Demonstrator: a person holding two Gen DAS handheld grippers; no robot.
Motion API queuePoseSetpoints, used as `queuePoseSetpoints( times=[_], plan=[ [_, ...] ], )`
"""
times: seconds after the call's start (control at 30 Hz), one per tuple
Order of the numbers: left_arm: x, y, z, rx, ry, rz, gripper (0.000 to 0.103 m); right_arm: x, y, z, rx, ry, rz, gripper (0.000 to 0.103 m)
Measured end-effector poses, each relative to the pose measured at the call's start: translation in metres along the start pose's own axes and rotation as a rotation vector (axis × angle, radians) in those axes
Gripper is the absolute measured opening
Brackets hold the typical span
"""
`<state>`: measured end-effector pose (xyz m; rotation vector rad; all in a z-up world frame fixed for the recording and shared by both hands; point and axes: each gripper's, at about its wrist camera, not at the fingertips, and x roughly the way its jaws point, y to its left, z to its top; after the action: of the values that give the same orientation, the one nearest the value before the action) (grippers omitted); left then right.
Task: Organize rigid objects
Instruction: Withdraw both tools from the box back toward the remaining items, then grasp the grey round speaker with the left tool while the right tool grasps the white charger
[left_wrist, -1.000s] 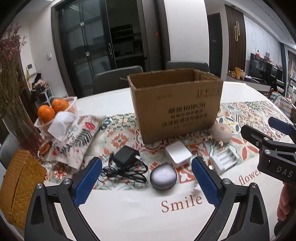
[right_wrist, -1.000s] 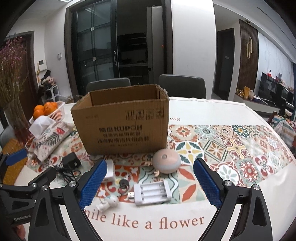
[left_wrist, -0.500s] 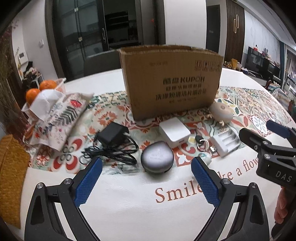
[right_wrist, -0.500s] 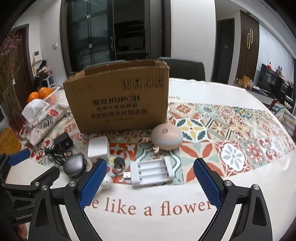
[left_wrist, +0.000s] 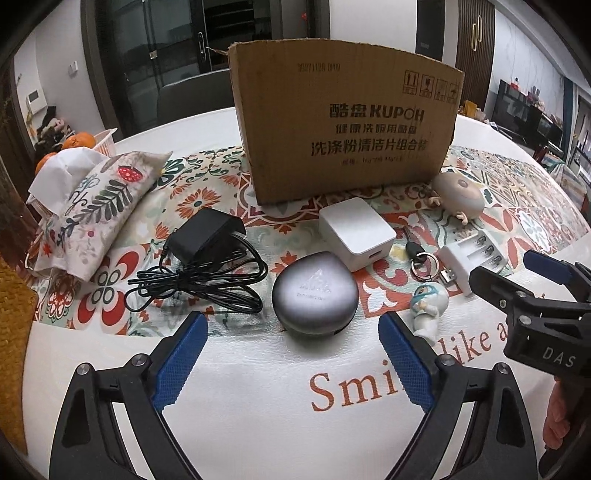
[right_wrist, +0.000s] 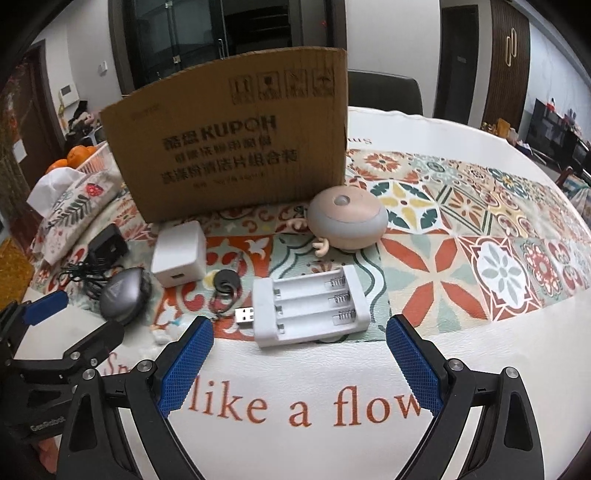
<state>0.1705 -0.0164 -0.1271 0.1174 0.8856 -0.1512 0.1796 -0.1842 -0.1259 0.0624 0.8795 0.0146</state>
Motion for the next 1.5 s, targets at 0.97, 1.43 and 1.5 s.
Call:
queuePoseSetpoints(
  times=[0.97,1.43,1.5],
  plan=[
    [0.039,0.006,0.02,-0.111,0.091,-0.092,0.07,0.04,-0.002,0.017,0.035,0.034,-0.002,0.085],
    [0.033,0.004,0.018,-0.107,0.084,-0.1,0.055,0.034,-0.002,0.013,0.036,0.018,-0.008,0.08],
    [0.032,0.005,0.016,-0.111,0.083,-0.103,0.055,0.028,0.0,0.013,0.025,0.004,-0.012,0.08]
  ],
)
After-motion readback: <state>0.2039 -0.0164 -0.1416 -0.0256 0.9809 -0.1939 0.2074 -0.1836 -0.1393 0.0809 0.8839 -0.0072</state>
